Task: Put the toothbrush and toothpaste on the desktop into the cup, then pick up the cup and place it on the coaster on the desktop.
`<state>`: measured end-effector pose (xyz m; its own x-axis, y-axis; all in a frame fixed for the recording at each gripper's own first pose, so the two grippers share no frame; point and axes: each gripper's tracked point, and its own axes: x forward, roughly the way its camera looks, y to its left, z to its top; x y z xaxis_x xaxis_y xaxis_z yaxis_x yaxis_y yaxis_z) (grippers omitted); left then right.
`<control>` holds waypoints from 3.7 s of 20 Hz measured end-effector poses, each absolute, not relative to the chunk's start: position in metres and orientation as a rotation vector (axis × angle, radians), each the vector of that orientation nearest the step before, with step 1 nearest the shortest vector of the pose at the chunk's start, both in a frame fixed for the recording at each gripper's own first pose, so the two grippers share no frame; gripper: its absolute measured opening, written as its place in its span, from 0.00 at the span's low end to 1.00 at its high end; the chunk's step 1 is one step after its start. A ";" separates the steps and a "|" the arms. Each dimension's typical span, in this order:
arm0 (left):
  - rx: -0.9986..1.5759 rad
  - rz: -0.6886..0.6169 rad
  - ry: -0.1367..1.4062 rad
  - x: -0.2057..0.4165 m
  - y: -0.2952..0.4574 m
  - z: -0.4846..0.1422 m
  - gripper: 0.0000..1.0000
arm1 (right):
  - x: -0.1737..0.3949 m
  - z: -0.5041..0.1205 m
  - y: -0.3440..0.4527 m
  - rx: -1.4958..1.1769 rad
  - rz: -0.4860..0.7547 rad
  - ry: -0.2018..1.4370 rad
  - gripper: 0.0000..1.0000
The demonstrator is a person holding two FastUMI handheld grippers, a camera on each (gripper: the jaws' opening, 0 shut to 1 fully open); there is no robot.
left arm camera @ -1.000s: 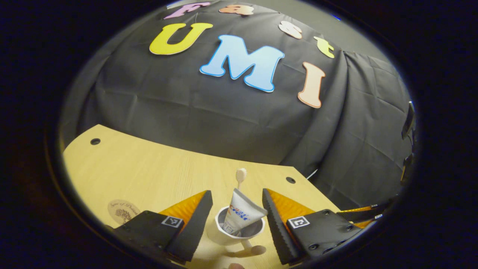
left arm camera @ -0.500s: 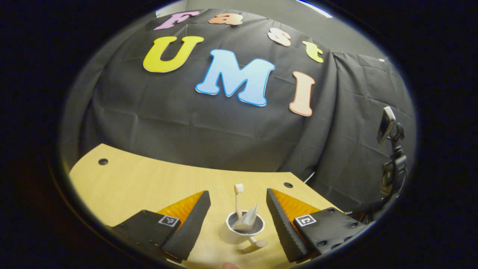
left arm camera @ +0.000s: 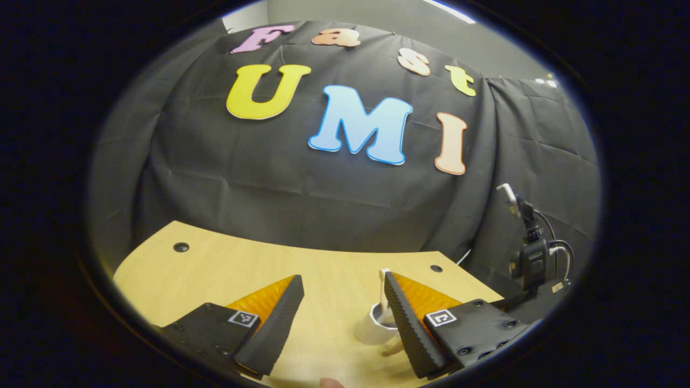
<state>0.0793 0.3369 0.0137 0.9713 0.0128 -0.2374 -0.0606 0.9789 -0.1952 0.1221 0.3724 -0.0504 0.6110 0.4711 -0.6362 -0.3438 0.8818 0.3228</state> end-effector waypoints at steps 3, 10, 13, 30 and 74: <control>-0.224 0.050 0.255 0.068 0.350 0.011 0.96 | 0.125 -0.063 0.385 0.153 0.476 0.846 0.85; -0.257 0.084 0.294 0.054 0.377 -0.004 0.96 | 0.132 -0.091 0.395 0.070 0.446 1.026 0.86; -0.262 0.090 0.300 0.049 0.384 -0.005 0.96 | 0.133 -0.102 0.398 0.056 0.436 1.087 0.86; -0.292 0.166 0.330 0.022 0.411 -0.022 0.97 | 0.135 -0.132 0.397 0.053 0.396 1.243 0.45; -0.366 0.392 0.346 -0.138 0.550 -0.030 0.96 | 0.115 -0.081 0.559 -0.147 0.649 1.196 0.28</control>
<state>-0.1378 0.5499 -0.0299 0.8678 0.3052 -0.3920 -0.4274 0.8609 -0.2761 0.1146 0.5594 -0.0813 0.2103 0.3892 -0.8968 -0.5395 0.8112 0.2255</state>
